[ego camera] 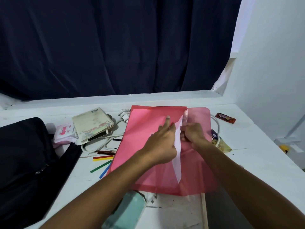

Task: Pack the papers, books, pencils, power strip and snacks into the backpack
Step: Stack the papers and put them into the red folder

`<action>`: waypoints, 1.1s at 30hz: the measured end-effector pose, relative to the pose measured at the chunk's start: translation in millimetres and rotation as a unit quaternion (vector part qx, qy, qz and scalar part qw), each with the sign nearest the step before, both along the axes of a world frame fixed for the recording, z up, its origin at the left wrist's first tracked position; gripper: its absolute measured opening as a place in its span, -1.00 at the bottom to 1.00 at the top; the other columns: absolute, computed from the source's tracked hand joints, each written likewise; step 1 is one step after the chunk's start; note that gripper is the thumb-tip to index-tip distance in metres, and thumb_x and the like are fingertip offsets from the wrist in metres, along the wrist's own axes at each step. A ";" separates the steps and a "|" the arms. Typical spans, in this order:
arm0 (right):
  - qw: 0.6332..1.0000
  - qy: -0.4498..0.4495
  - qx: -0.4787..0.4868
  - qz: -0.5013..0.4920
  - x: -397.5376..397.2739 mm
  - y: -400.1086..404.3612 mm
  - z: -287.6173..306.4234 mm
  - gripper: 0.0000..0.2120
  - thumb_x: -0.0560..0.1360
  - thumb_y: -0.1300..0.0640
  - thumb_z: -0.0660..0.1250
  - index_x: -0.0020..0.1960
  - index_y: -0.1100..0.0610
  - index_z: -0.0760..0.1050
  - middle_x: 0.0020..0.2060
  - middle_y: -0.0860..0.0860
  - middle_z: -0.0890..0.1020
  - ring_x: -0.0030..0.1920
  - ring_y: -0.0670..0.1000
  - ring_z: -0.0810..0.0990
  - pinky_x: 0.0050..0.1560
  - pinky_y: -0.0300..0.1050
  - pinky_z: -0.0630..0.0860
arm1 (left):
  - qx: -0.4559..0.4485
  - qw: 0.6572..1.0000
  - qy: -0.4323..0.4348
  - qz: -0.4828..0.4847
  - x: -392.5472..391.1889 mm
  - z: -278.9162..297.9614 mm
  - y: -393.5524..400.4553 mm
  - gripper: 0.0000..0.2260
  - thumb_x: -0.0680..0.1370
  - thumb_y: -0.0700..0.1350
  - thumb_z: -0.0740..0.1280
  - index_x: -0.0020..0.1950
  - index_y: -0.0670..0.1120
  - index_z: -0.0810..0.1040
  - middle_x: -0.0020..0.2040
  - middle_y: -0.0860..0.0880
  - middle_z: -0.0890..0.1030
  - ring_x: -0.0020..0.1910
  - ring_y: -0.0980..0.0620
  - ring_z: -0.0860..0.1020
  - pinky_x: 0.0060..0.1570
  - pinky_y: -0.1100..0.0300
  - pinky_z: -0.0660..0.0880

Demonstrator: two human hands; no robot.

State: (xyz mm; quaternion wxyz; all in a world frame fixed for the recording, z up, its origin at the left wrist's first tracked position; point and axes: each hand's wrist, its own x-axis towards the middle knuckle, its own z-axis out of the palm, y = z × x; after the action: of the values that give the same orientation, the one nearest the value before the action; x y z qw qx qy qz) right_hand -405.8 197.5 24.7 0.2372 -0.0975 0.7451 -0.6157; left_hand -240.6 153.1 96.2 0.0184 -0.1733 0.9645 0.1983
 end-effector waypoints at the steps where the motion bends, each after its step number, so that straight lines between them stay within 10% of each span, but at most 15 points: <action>1: 1.000 0.019 0.012 0.012 0.6 -1.8 1.2 -0.65 0.49 0.36 0.24 -0.46 0.16 0.46 -0.57 0.06 0.46 -0.51 0.03 0.38 -0.39 -0.04 0.34 | -0.001 1.000 0.003 0.009 0.4 0.2 -0.4 -0.35 0.49 -0.28 0.14 0.56 -0.14 0.01 0.59 -0.02 -0.25 0.55 -0.14 0.08 0.35 -0.22 0.30; 8: 0.981 -0.069 0.092 0.158 6.4 14.3 9.3 -0.94 0.49 0.34 0.27 -0.10 0.22 0.48 -0.38 0.09 0.59 -0.42 0.04 0.61 -0.35 -0.07 0.61 | -0.004 0.997 0.059 0.057 -1.4 4.5 -3.9 -0.33 0.50 -0.29 0.17 0.56 -0.18 -0.04 0.59 -0.07 -0.23 0.52 -0.17 0.15 0.27 -0.11 0.40; 13: 0.985 -0.009 0.042 0.166 15.0 12.7 -0.3 -0.74 0.43 0.41 0.32 -0.33 0.15 0.39 -0.52 0.03 0.44 -0.58 -0.08 0.40 -0.52 -0.27 0.34 | 0.002 0.999 0.028 0.035 -1.4 2.2 0.8 -0.36 0.50 -0.27 0.16 0.55 -0.17 0.01 0.59 -0.05 -0.25 0.53 -0.15 0.13 0.32 -0.23 0.32; 18: 0.977 0.039 0.022 0.210 27.5 6.2 -4.1 -0.60 0.33 0.43 0.29 0.12 0.17 0.52 -0.09 0.17 0.66 -0.13 0.10 0.68 -0.24 0.06 0.60 | 0.006 0.999 0.039 0.000 0.1 -9.6 -2.0 -0.40 0.57 -0.14 0.18 0.57 -0.09 0.03 0.59 -0.05 -0.21 0.56 -0.10 0.04 0.42 -0.21 0.22; 21: 0.984 0.013 -0.034 0.174 33.9 5.4 -6.8 -0.65 0.43 0.52 0.16 0.10 0.24 0.52 -0.18 0.15 0.66 -0.27 0.01 0.68 -0.35 -0.09 0.62 | 0.079 0.984 0.145 -0.059 7.6 -18.8 -15.9 -0.47 0.58 -0.04 0.25 0.54 0.01 0.21 0.59 -0.06 0.07 0.56 0.03 0.05 0.50 0.02 0.10; 26: 0.966 -0.113 -0.143 0.183 24.7 8.8 0.3 -0.59 0.40 0.60 0.23 0.17 0.29 0.50 -0.15 0.14 0.70 -0.21 0.05 0.70 -0.17 -0.05 0.66 | 0.007 0.924 0.303 0.234 35.6 -36.6 -98.0 -0.44 0.45 0.02 0.28 0.43 -0.08 0.34 0.36 -0.14 0.44 0.38 -0.15 0.34 0.37 -0.09 0.31; 28: 0.963 -0.108 -0.150 0.198 19.6 14.8 16.4 -0.64 0.40 0.58 0.25 0.13 0.31 0.50 -0.15 0.15 0.69 -0.21 0.05 0.70 -0.17 -0.10 0.65 | 0.160 0.896 0.242 0.338 49.6 -33.8 -122.9 -0.45 0.48 -0.04 0.37 0.42 -0.08 0.27 0.23 -0.11 0.49 0.29 -0.18 0.43 0.21 0.02 0.42; 31: 0.964 -0.067 -0.138 0.215 9.3 14.2 37.5 -0.56 0.37 0.46 0.36 0.25 0.32 0.46 0.06 0.26 0.63 0.00 0.14 0.67 0.08 -0.03 0.60 | 0.520 0.764 0.227 0.307 62.4 -25.9 -132.2 -0.57 0.44 -0.19 0.45 0.28 -0.21 0.47 0.06 -0.17 0.64 -0.05 -0.11 0.64 -0.12 0.11 0.59; 33: 0.970 -0.012 -0.086 0.225 10.5 9.1 49.9 -0.65 0.46 0.39 0.32 0.24 0.30 0.49 0.10 0.24 0.63 0.11 0.16 0.62 0.22 0.03 0.51 | 0.583 0.727 0.245 0.269 66.9 -28.5 -130.7 -0.61 0.35 -0.22 0.45 0.17 -0.19 0.56 0.04 -0.20 0.67 -0.15 -0.08 0.68 -0.21 0.10 0.63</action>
State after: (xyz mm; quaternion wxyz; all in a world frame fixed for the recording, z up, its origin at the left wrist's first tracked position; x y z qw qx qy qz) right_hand -395.3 206.5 74.6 0.3690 -0.2756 0.6455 -0.6093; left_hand -173.7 22.3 67.7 -0.1750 -0.3259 0.5435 0.7535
